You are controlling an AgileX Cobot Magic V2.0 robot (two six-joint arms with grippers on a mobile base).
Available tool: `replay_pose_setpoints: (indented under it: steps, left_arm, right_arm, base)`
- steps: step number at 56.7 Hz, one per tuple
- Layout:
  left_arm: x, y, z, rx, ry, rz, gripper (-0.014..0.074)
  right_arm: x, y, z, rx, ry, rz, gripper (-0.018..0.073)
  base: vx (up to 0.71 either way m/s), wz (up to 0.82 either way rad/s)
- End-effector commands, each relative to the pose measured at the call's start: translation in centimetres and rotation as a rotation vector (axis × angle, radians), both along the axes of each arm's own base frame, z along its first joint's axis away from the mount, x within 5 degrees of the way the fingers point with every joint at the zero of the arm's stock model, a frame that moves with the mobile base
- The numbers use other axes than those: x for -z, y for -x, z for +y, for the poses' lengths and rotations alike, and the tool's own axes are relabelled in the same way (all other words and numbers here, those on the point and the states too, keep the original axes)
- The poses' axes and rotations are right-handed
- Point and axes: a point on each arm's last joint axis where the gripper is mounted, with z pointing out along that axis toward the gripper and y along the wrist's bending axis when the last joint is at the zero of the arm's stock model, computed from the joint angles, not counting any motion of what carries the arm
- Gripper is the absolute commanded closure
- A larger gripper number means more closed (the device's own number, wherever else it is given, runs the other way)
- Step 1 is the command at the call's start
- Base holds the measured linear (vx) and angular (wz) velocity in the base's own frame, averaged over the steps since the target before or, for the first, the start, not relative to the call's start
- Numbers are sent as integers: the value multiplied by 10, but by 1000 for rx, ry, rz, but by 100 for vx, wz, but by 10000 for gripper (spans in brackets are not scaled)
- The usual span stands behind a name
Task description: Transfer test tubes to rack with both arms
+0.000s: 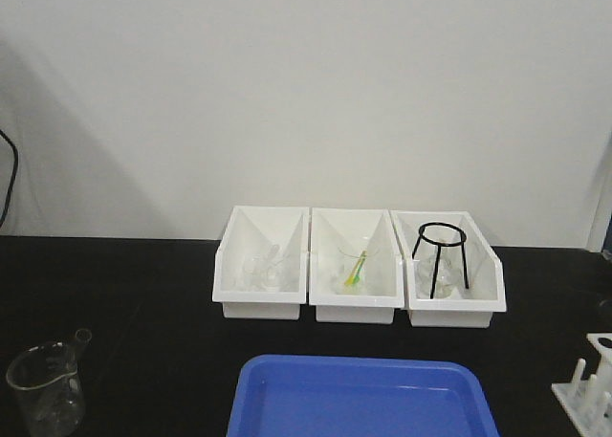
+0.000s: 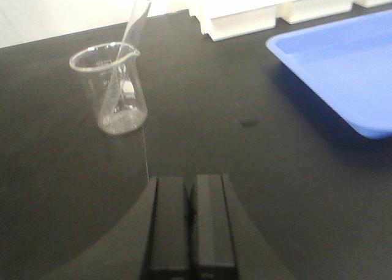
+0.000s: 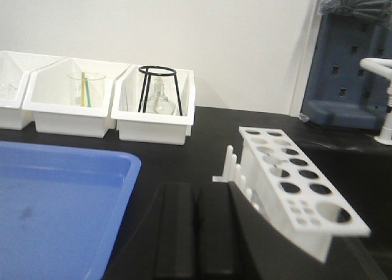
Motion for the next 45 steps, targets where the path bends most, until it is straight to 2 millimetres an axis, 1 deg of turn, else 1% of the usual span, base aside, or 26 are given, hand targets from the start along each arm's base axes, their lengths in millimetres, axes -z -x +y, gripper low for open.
replay_pose_setpoints:
  steps: [1, 22, 45]
  left_arm:
    - [1, -1, 0, -6, 18, -68, 617]
    - [1, -1, 0, -6, 18, -68, 617]
    - [1, -1, 0, -6, 18, -68, 617]
  right_arm:
    - [-4, 0, 0, 3, 15, -70, 567]
    - [-4, 0, 0, 3, 15, -70, 567]
    - [-4, 0, 0, 3, 15, -70, 567]
  base:
    - [32, 2]
    - [24, -5]
    - [4, -2]
